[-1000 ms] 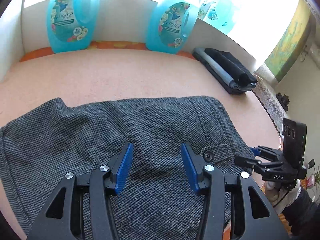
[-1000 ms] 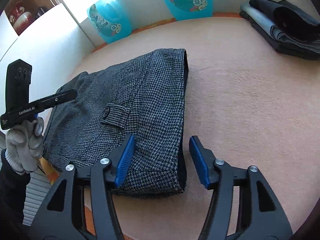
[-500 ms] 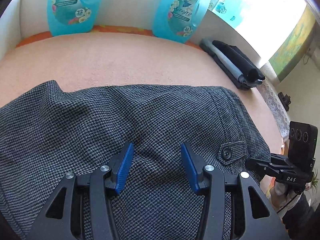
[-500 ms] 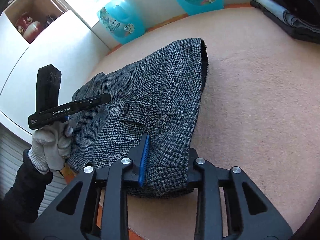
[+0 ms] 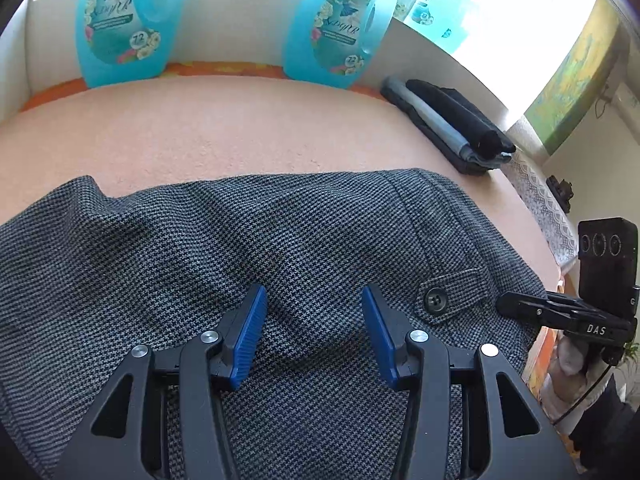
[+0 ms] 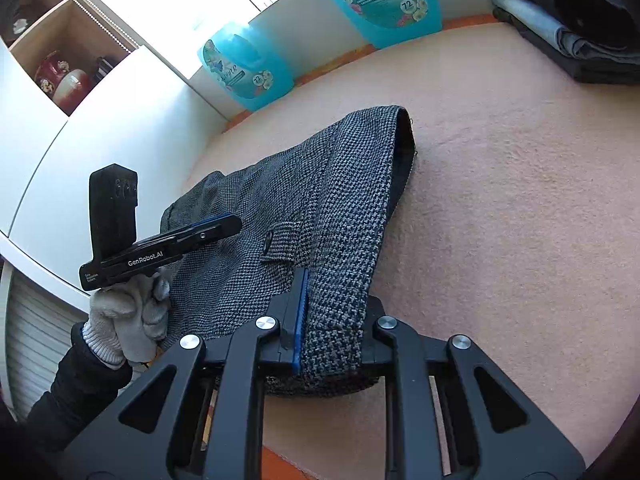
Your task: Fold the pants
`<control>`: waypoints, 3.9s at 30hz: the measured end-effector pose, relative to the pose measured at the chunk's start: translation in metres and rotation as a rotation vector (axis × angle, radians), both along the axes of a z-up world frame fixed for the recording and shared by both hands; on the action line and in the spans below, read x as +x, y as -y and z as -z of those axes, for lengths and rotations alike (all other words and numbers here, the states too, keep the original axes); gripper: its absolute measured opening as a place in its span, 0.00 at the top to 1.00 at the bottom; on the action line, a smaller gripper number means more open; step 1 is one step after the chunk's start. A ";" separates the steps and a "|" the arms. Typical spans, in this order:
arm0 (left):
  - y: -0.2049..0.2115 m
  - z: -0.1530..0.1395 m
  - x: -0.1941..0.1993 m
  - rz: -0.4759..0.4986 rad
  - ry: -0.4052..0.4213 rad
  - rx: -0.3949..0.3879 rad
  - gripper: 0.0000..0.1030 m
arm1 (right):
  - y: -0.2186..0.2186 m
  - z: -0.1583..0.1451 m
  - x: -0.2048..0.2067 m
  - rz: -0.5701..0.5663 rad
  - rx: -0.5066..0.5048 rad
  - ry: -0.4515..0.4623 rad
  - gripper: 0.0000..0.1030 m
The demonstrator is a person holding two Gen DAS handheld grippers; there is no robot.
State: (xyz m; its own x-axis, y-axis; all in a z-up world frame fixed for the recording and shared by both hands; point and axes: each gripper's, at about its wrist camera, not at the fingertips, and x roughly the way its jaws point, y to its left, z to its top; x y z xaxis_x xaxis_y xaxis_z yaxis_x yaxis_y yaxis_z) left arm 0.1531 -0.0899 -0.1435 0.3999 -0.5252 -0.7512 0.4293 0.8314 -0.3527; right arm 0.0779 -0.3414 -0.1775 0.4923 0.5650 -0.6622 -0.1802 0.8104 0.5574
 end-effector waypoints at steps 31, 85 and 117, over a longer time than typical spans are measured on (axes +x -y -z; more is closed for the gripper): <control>-0.035 -0.009 -0.091 0.017 0.041 0.026 0.54 | -0.061 -0.082 -0.008 -0.052 -0.007 0.166 0.84; -0.203 -0.045 -0.169 -0.392 0.169 -0.004 0.55 | -0.185 -0.063 0.003 -0.579 -0.054 0.159 0.59; -0.040 -0.013 -0.098 0.002 0.086 0.147 0.55 | -0.005 0.011 0.175 -0.236 0.065 -0.103 0.64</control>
State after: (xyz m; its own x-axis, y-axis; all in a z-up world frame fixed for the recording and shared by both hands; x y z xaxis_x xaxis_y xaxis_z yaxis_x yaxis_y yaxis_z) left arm 0.0549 -0.0501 -0.1303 0.4651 -0.4133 -0.7829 0.4543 0.8705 -0.1896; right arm 0.2533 -0.3367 -0.1881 0.2732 0.6991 -0.6608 -0.2998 0.7146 0.6321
